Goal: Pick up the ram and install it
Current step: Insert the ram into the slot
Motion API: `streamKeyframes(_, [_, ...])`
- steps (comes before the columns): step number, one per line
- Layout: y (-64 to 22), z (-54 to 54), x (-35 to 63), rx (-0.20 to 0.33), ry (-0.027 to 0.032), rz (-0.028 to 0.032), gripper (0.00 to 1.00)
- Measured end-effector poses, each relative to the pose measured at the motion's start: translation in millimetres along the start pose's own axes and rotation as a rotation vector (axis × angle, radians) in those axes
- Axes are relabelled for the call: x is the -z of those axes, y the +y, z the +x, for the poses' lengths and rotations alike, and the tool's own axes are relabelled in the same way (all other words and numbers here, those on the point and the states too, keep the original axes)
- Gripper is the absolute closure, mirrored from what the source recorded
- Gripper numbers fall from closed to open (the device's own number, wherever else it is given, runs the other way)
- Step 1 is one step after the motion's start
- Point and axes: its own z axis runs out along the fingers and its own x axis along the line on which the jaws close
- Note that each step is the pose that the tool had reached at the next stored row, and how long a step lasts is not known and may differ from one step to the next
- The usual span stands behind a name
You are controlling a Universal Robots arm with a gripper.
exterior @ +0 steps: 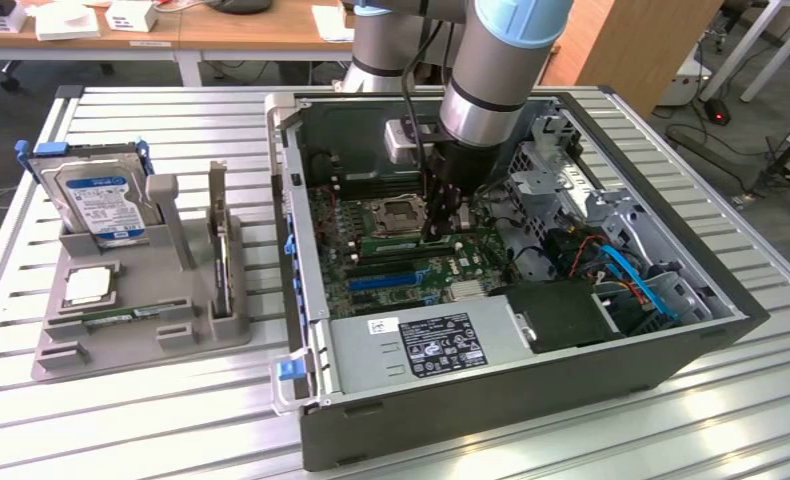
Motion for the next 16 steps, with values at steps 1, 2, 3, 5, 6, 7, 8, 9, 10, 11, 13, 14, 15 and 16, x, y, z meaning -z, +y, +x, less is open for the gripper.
streamKeyframes(1, [0.0, 0.0, 0.0, 0.0, 0.0001, 0.0, 0.89])
streamKeyframes(2, [-0.1, -0.1, -0.6, 0.0, -0.0003, 0.0001, 0.89])
streamKeyframes(3, [-0.1, 0.0, -0.9, 0.0, -0.0002, 0.0001, 0.89])
streamKeyframes(5, [0.0, 0.0, -0.9, 0.0, 0.0, 0.0, 0.89])
streamKeyframes(6, [0.0, 0.0, -0.9, 0.0, 0.0001, 0.0, 0.89])
streamKeyframes(7, [0.0, 0.0, -0.9, 0.0, 0.0, 0.0, 0.89])
streamKeyframes(8, [0.0, 0.0, -0.9, 0.0, 0.0, 0.0, 0.89])
streamKeyframes(9, [0.0, 0.1, -1.2, 0.0, 0.0001, 0.0, 0.89])
streamKeyframes(10, [-0.1, 0.1, -1.5, 0.0, 0.0, 0.0, 0.89])
streamKeyframes(11, [-0.1, 0.1, -1.5, 0.0, 0.0001, 0.0, 0.89])
streamKeyframes(13, [0.0, 0.1, -1.5, 0.0, 0.0001, -0.0001, 0.89])
streamKeyframes(14, [-0.1, 0.1, -1.6, 0.0, 0.0, 0.0, 0.89])
streamKeyframes(15, [-0.1, 0.1, -1.5, 0.0, 0.0001, 0.0, 0.89])
streamKeyframes(16, [-0.1, 0.1, -1.6, 0.0, 0.0, 0.0, 0.89])
